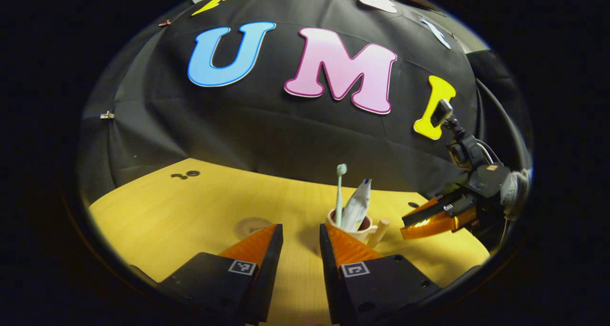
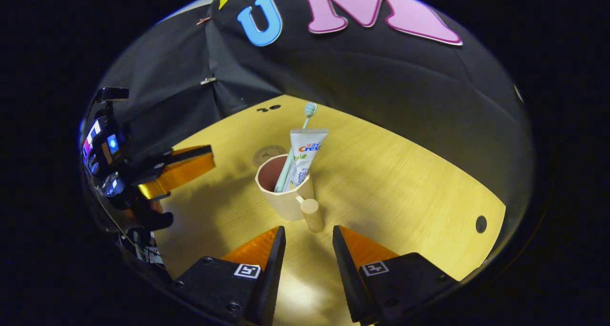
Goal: Put the toothbrush and toothpaste on the desktop into the cup, then pick up the cup and place it on the coaster on the desktop.
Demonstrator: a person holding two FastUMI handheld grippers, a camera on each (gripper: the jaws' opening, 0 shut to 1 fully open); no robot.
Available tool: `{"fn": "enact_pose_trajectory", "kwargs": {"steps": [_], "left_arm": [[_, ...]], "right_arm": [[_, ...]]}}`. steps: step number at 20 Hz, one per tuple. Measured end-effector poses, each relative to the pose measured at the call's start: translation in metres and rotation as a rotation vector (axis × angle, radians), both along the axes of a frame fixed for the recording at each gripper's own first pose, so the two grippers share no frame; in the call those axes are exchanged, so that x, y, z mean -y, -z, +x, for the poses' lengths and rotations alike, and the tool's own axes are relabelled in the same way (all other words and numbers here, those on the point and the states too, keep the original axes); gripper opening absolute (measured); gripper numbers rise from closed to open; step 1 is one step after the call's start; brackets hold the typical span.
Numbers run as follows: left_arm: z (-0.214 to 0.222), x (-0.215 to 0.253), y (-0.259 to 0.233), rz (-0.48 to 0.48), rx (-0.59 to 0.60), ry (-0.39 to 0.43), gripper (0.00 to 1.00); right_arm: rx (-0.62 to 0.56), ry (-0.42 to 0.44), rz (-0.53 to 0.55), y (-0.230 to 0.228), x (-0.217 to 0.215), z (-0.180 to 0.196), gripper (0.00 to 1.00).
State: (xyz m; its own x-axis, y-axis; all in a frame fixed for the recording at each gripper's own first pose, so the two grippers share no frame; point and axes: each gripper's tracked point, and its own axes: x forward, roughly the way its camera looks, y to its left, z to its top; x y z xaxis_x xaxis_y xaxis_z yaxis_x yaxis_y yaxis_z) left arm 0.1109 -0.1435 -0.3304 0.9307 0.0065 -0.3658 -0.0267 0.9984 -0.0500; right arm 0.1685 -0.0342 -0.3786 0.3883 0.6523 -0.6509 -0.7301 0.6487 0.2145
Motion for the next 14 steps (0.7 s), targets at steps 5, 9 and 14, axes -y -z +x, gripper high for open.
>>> {"fn": "enact_pose_trajectory", "kwargs": {"steps": [5, 9, 14], "left_arm": [[-0.058, -0.035, 0.008, 0.031, -0.080, -0.086, 0.72], [-0.080, -0.058, 0.013, -0.009, -0.097, -0.158, 0.62], [-0.081, -0.074, 0.013, -0.024, -0.096, -0.176, 0.62]], "right_arm": [[-0.036, -0.110, -0.146, 0.038, -0.018, 0.015, 0.62], [-0.013, -0.236, -0.282, 0.059, -0.040, 0.016, 0.61], [-0.069, -0.248, -0.360, 0.074, -0.047, 0.021, 0.62]]}}
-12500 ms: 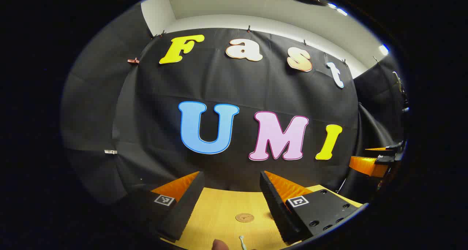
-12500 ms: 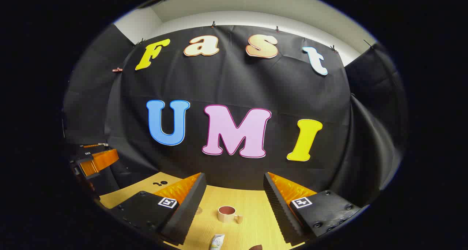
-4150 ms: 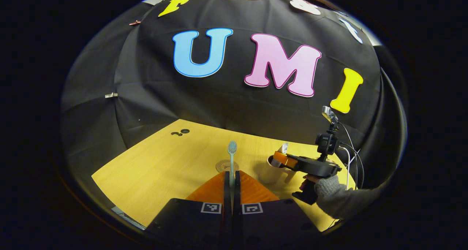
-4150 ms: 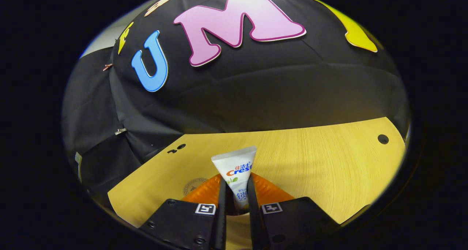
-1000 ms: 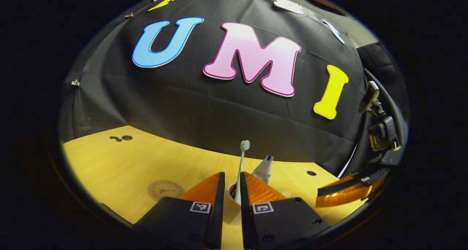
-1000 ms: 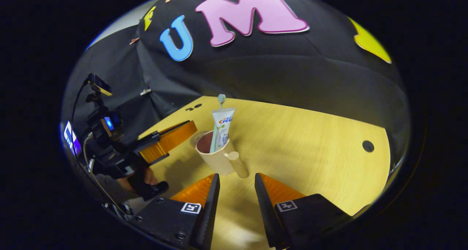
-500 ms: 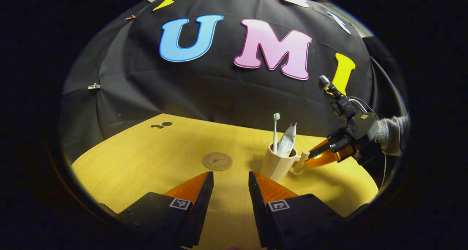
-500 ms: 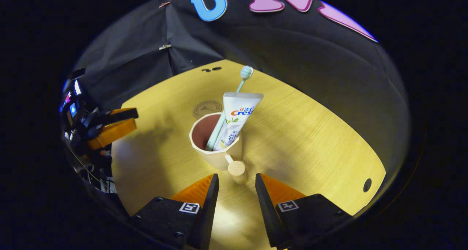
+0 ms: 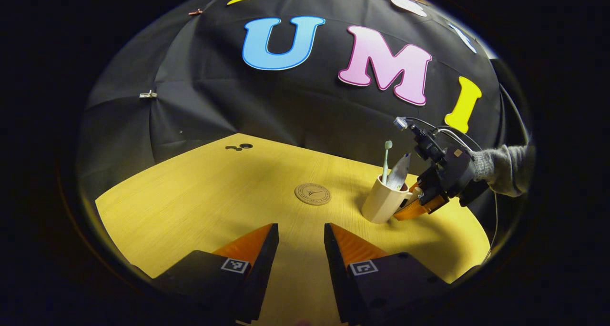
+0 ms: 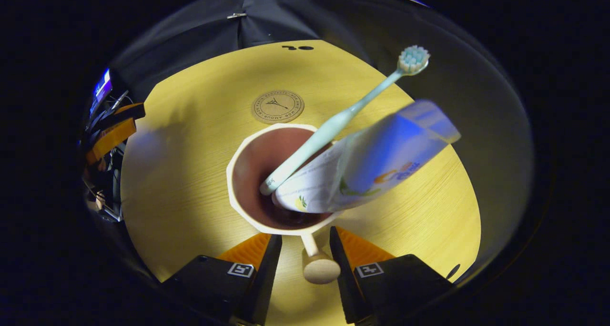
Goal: Put the toothbrush and toothpaste on the desktop into the cup, then pick up the cup and place it on the coaster on the desktop.
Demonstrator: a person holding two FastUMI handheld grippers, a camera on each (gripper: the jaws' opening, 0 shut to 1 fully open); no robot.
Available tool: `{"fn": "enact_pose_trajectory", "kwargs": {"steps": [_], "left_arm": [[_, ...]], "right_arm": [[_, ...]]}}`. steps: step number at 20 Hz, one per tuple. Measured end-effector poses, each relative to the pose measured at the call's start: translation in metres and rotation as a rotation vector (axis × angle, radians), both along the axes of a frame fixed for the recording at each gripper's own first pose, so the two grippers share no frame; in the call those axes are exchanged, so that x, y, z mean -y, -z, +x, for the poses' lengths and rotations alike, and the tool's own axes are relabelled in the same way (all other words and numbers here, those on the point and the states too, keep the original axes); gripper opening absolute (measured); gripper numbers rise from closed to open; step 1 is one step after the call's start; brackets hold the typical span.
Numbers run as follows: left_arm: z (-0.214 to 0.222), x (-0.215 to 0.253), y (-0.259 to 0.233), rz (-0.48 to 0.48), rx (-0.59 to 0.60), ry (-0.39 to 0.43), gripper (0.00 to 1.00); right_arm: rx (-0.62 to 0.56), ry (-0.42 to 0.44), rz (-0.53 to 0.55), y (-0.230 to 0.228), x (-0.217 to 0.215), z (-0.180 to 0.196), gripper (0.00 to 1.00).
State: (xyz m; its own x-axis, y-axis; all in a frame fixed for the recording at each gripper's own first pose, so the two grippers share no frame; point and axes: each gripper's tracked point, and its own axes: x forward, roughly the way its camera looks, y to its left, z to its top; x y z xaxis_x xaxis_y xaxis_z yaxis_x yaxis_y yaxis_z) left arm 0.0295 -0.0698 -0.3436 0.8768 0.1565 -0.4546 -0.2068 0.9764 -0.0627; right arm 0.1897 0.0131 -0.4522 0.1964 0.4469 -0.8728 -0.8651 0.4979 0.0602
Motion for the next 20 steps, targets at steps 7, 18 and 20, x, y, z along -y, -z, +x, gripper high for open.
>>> {"fn": "enact_pose_trajectory", "kwargs": {"steps": [7, 18, 20], "left_arm": [[-0.001, -0.020, 0.004, -0.025, -0.010, -0.016, 0.63], [0.001, -0.055, -0.002, -0.037, -0.014, 0.006, 0.62], [0.003, -0.059, -0.001, -0.037, -0.020, 0.009, 0.62]], "right_arm": [[-0.006, 0.025, -0.013, -0.003, -0.003, 0.005, 0.22], [0.033, 0.150, 0.070, -0.011, -0.042, 0.013, 0.22], [0.032, 0.178, 0.106, -0.013, -0.048, 0.010, 0.23]]}}
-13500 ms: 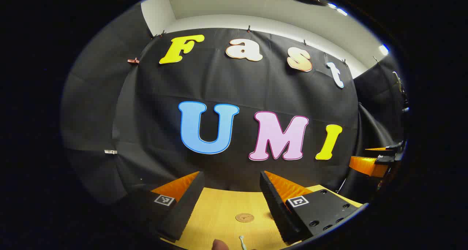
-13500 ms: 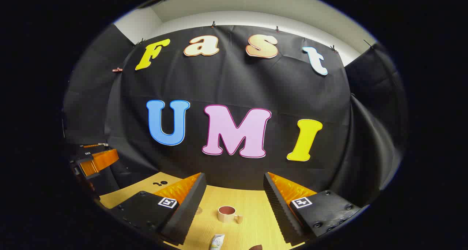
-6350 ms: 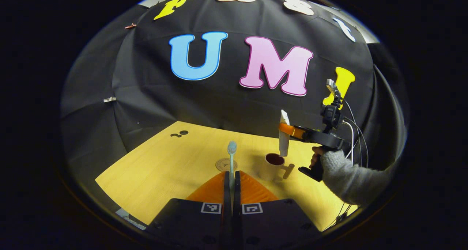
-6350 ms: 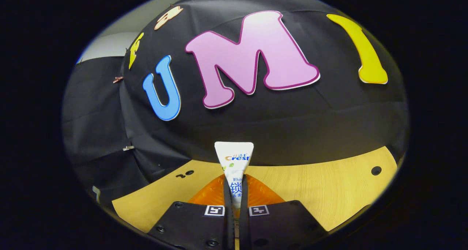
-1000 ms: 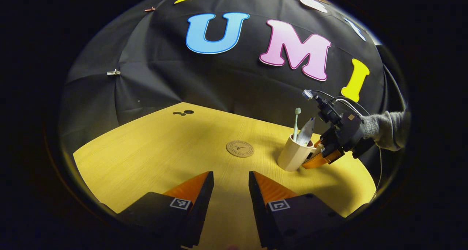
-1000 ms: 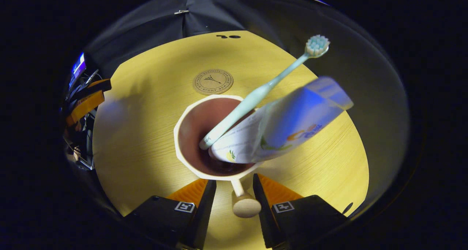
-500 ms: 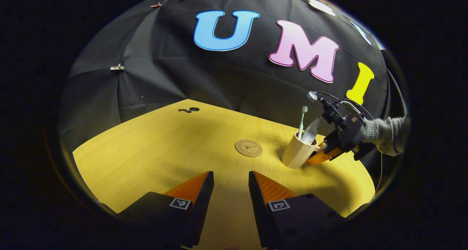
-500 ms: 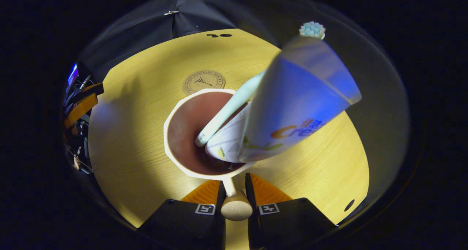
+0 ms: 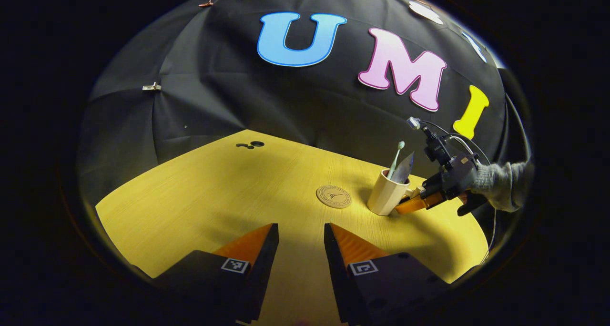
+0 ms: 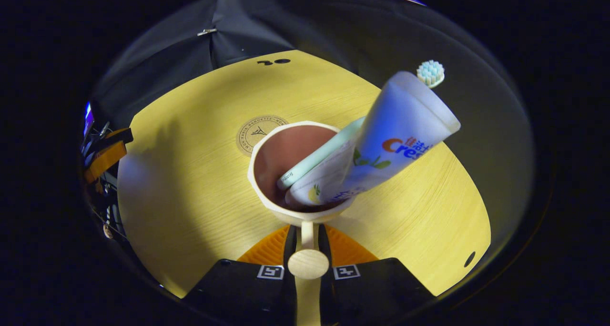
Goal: Put the toothbrush and toothpaste on the desktop into the cup, then pick up the cup and place it on the coaster on the desktop.
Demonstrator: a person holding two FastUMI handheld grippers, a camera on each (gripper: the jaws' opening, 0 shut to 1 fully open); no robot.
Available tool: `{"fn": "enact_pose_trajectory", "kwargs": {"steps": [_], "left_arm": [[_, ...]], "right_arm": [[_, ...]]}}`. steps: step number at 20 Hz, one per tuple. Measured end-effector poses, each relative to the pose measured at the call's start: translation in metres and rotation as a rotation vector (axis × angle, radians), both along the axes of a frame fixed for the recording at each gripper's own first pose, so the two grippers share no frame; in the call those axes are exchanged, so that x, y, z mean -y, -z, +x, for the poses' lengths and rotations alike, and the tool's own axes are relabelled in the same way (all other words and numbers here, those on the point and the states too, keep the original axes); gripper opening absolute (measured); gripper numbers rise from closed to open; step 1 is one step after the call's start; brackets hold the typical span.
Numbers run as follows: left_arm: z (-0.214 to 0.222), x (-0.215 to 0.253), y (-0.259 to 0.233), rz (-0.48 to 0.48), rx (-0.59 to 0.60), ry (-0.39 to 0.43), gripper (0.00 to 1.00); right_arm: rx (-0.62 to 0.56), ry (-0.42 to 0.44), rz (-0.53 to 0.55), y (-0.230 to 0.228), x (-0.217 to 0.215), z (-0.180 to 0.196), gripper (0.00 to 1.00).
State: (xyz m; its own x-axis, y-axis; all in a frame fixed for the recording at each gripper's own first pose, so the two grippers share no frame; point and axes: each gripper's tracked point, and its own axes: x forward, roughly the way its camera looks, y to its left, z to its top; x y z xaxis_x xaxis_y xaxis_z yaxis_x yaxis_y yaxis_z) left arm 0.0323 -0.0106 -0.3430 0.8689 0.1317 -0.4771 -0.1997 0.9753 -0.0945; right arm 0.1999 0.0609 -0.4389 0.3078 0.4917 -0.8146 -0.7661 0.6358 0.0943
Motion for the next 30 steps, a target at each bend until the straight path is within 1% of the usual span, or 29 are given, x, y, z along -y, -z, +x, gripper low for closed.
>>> {"fn": "enact_pose_trajectory", "kwargs": {"steps": [1, 3, 8, 12, 16, 21, 25, 30], "left_arm": [[0.001, -0.001, 0.000, 0.000, -0.001, 0.002, 0.62], [0.002, -0.002, 0.002, -0.003, -0.003, 0.007, 0.63], [0.003, -0.002, 0.001, -0.007, -0.001, 0.019, 0.62], [0.000, -0.009, -0.006, -0.002, 0.010, 0.020, 0.62], [-0.011, -0.023, -0.012, 0.003, 0.013, 0.003, 0.63], [-0.026, -0.044, -0.014, 0.008, 0.006, -0.035, 0.63], [-0.032, -0.053, -0.013, -0.004, 0.008, -0.064, 0.62], [-0.034, -0.058, -0.012, -0.012, 0.007, -0.079, 0.63]], "right_arm": [[0.005, 0.007, 0.013, 0.000, -0.001, -0.001, 0.20], [0.015, 0.016, 0.048, -0.002, -0.007, -0.003, 0.20], [0.045, 0.046, 0.105, -0.023, -0.028, 0.007, 0.20], [0.053, 0.030, 0.098, -0.037, -0.045, 0.012, 0.20], [0.048, 0.003, 0.085, -0.029, -0.078, 0.013, 0.20], [0.047, -0.019, 0.073, -0.026, -0.105, 0.019, 0.20], [0.049, -0.034, 0.058, -0.024, -0.112, 0.018, 0.20], [0.043, -0.040, 0.035, -0.020, -0.113, 0.018, 0.20]]}}
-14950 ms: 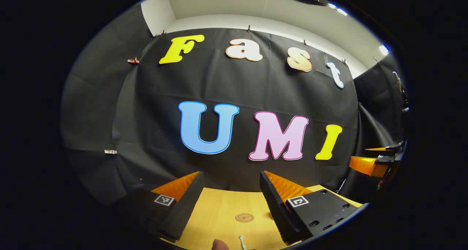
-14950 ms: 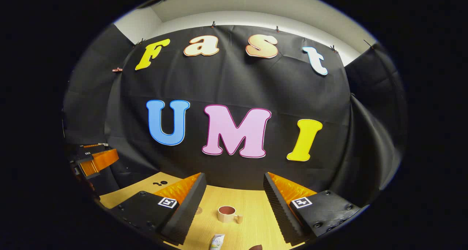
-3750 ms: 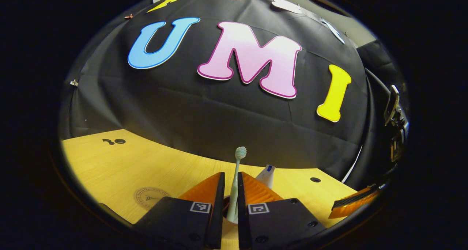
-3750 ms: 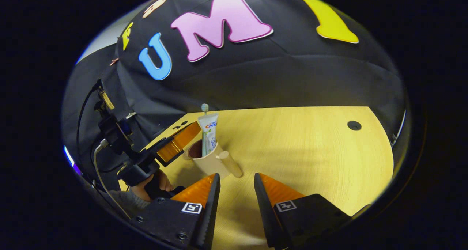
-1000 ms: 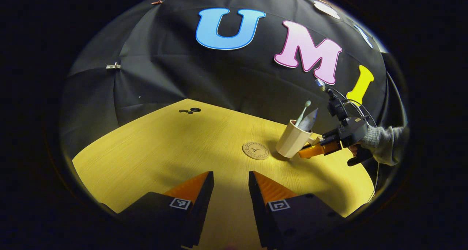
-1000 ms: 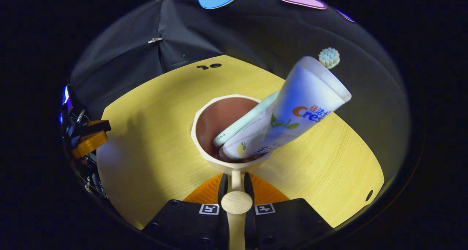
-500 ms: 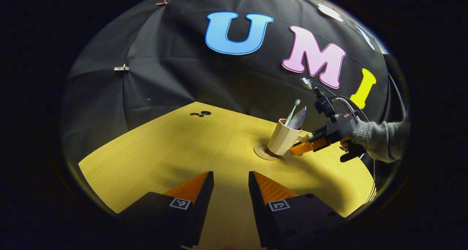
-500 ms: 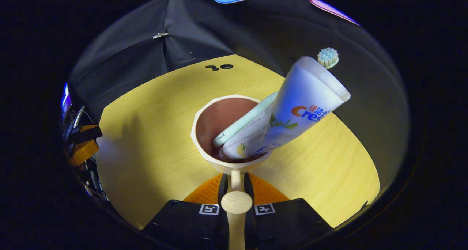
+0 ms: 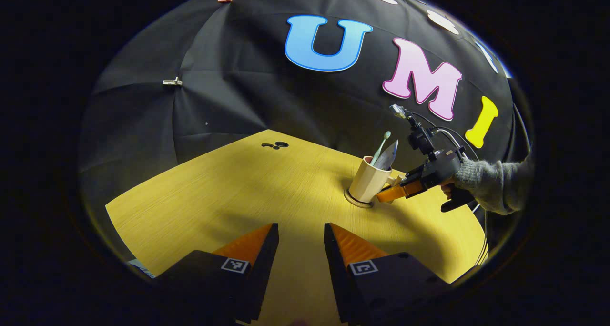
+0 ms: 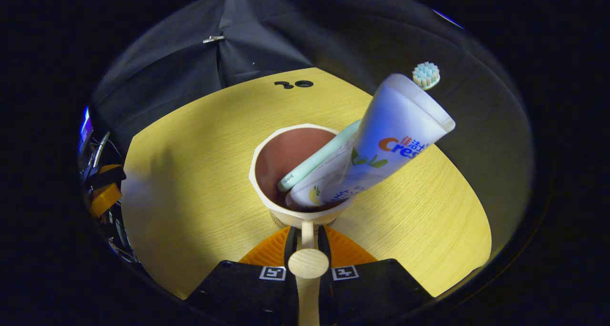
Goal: Put the toothbrush and toothpaste on the desktop into the cup, then pick up the cup and place it on the coaster on the desktop.
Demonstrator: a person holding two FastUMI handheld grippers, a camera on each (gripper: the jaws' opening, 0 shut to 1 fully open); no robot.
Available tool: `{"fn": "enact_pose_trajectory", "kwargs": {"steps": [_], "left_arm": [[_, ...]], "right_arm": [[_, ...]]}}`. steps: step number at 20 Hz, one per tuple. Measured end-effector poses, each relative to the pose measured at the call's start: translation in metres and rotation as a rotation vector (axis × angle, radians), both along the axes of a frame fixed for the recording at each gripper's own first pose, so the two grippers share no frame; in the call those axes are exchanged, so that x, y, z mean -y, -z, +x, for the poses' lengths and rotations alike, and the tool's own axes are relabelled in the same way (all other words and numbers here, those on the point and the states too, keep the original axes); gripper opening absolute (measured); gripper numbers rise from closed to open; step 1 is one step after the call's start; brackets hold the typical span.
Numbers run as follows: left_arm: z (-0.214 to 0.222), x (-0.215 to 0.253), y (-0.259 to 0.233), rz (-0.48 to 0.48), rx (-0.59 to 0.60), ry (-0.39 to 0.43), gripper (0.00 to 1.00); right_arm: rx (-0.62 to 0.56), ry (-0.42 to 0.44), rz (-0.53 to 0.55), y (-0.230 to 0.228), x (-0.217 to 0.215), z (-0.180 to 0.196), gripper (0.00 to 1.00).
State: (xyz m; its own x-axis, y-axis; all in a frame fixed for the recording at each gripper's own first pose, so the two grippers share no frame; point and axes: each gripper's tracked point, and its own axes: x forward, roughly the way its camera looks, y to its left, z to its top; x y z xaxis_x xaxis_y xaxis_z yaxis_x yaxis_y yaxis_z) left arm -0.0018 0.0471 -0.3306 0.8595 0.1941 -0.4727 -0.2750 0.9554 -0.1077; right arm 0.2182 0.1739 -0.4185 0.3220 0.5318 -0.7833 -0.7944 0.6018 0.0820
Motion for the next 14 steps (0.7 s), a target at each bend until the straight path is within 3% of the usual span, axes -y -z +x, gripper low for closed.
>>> {"fn": "enact_pose_trajectory", "kwargs": {"steps": [5, 12, 14], "left_arm": [[-0.003, -0.004, 0.001, 0.000, 0.000, -0.016, 0.63], [-0.004, -0.003, -0.006, 0.010, 0.000, -0.008, 0.62], [-0.004, -0.001, -0.009, 0.014, 0.000, -0.001, 0.62]], "right_arm": [[-0.008, 0.000, -0.007, 0.005, -0.004, 0.000, 0.20], [0.014, 0.046, 0.017, 0.001, -0.004, 0.001, 0.30], [0.029, 0.052, 0.032, -0.007, -0.004, 0.000, 0.42]]}}
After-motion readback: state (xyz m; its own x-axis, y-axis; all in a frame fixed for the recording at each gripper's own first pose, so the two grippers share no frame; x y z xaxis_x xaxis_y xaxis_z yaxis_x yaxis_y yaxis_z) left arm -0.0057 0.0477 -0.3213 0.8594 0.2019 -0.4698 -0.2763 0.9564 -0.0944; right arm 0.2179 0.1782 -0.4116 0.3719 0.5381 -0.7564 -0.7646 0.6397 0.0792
